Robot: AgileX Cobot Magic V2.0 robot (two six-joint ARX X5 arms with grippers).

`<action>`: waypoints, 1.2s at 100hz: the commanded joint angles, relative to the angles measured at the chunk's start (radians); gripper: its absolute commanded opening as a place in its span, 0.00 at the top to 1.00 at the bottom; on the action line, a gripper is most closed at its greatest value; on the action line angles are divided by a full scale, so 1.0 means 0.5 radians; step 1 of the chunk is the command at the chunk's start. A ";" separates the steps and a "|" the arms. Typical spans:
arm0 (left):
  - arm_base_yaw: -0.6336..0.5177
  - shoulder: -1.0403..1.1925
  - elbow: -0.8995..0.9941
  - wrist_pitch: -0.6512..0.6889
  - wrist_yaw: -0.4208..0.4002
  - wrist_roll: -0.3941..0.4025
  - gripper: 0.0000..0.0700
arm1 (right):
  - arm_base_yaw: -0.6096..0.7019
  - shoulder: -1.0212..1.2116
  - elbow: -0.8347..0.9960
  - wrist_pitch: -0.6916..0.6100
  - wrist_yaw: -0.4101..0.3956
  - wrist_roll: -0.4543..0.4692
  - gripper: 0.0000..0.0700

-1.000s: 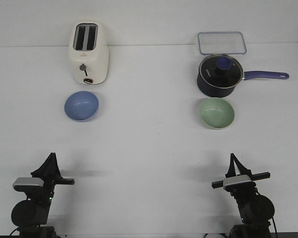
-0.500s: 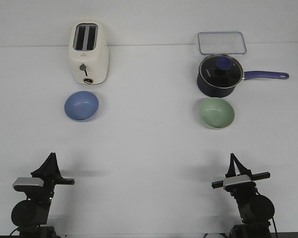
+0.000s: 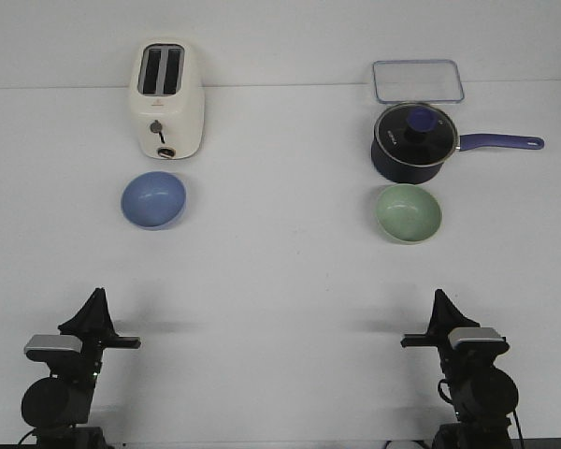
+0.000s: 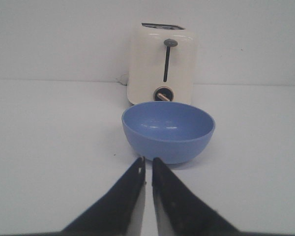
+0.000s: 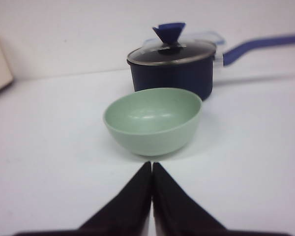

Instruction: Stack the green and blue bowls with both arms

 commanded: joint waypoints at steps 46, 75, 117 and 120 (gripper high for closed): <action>0.002 -0.004 -0.039 0.021 0.005 0.002 0.98 | -0.078 1.456 1.064 -0.277 0.007 0.080 0.58; 0.002 -0.004 -0.039 0.021 0.005 0.002 0.98 | -0.210 2.370 1.650 -0.362 -0.008 -0.072 0.29; 0.002 -0.004 -0.039 0.021 0.005 0.002 0.98 | -0.323 3.341 2.288 -0.545 -0.046 -0.164 0.29; 0.002 -0.004 -0.039 0.021 0.005 0.002 0.98 | -0.327 3.384 2.316 -0.562 -0.047 -0.164 0.31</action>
